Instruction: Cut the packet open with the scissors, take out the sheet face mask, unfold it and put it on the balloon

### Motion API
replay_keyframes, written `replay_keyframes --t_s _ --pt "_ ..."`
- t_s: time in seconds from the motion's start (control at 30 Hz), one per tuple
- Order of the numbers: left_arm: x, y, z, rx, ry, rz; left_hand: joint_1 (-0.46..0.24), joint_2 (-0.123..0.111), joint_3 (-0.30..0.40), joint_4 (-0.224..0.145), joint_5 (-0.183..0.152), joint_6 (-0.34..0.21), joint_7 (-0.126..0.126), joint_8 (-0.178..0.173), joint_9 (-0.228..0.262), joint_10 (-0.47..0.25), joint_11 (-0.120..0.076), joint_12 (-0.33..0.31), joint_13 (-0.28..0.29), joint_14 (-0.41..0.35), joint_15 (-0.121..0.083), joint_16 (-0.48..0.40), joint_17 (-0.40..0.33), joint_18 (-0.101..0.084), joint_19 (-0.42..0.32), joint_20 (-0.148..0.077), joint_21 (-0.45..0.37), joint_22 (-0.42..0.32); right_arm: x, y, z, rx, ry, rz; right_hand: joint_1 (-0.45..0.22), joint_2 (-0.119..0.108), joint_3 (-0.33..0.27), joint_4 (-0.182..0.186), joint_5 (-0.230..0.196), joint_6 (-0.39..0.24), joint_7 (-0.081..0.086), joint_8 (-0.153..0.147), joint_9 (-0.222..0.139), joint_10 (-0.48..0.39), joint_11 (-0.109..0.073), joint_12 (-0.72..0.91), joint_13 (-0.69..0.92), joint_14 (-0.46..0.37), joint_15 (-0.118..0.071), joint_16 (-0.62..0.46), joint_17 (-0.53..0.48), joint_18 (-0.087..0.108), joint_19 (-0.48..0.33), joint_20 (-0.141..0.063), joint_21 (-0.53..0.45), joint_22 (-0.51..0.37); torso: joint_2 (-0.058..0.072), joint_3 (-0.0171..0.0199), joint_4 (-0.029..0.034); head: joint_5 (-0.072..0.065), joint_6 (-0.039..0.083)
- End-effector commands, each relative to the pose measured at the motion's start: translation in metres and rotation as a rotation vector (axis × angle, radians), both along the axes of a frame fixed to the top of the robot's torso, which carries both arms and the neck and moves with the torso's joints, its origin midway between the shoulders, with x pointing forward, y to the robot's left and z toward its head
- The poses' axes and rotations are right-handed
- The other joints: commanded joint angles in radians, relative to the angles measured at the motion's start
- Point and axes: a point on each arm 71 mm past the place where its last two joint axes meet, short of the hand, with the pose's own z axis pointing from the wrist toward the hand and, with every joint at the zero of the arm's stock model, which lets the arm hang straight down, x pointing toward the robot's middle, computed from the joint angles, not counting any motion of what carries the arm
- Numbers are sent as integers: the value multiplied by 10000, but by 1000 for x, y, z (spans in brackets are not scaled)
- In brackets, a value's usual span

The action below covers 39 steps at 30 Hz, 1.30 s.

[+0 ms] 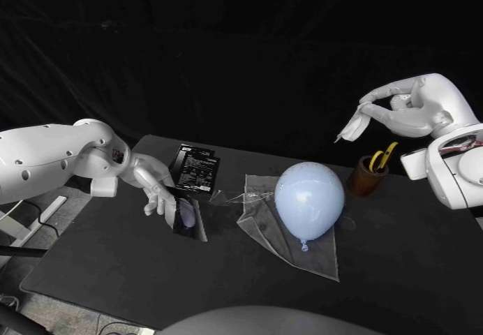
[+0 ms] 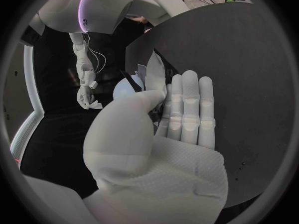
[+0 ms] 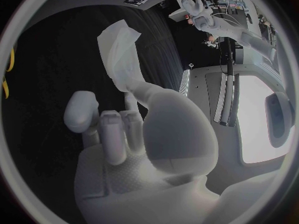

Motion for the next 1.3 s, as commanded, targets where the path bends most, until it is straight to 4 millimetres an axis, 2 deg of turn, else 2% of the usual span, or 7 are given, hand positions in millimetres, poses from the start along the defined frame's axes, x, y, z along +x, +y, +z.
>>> replay_keyframes --t_s 0.03,0.27,0.33,0.53,0.9,1.07,1.3 --pt "-3 4 -5 1185 515 -784 307 -89 -170 -50 -50 20 -8 -116 -4 4 10 -174 -68 -121 13 -101 25 141 -17 73 -87 -39 1 3 -2 -131 90 199 9 59 44 -7 50 67 -9 24 175 1121 -139 36 2635 1216 -253 35 2635 -8 10 -78 3 986 6 21 3 7 -37" --pt "-2 13 -13 2327 693 -753 773 -550 -878 -277 -40 -305 203 -515 -77 -562 232 -832 -354 -436 195 -277 30 90 -240 167 -209 -84 2 4 -6 -169 230 243 6 60 46 -14 50 61 -8 31 184 1121 -138 36 2635 1216 -252 35 2635 -7 5 -82 -9 984 -12 18 -15 13 -32" --pt "-1 19 -14 2630 661 -587 779 -803 -1106 -165 4 -1361 469 -1246 -391 -1165 457 -1163 -511 -763 378 -305 40 76 -421 289 -360 -156 2 4 -7 -176 256 245 6 60 46 -14 50 61 -8 31 184 1121 -138 36 2635 1216 -252 35 2635 -7 5 -82 -9 984 -14 15 -13 22 -19" --pt "5 41 -12 3412 241 105 1005 -1082 -1497 -129 35 -2428 784 -1405 -519 -2308 885 -1447 -745 -1314 725 -217 31 95 -623 487 -602 -285 2 4 -8 -192 307 249 6 60 46 -14 50 61 -8 31 184 1121 -138 36 2635 1216 -252 35 2635 -7 5 -82 -9 984 -7 9 6 2 18" --pt "18 51 -4 3532 -1192 662 1485 -1289 -3030 415 99 -4128 1014 -51 -281 -4165 1144 -1011 -1071 -1698 935 235 -460 138 -521 662 -1123 -658 3 5 -11 -237 417 265 -4 62 50 -27 50 46 -5 44 202 1121 -136 36 2635 1216 -252 35 2635 -7 -1 -89 -25 983 8 1 10 -1 -2" --pt "20 52 -2 3616 -1486 727 2858 -751 -5397 1429 147 -5254 1057 1159 -351 -5365 1220 -162 -1192 -1855 984 596 -1099 140 -343 675 -1394 -884 3 5 -13 -314 546 323 -4 63 51 -31 50 43 -5 47 206 1121 -136 36 2635 1216 -252 35 2635 -4 -8 -90 -38 980 -3 22 -3 -28 2" --pt "25 60 3 3510 -2205 970 3509 -403 -5860 1428 173 -5455 1193 1706 -469 -5718 1238 387 -1170 -1771 980 917 -1374 146 -241 637 -1334 -870 3 7 -18 -571 889 536 -4 63 52 -34 50 41 -5 48 208 1121 -136 36 2635 1216 -252 35 2635 -4 -9 -91 -40 980 -12 20 0 -95 92"
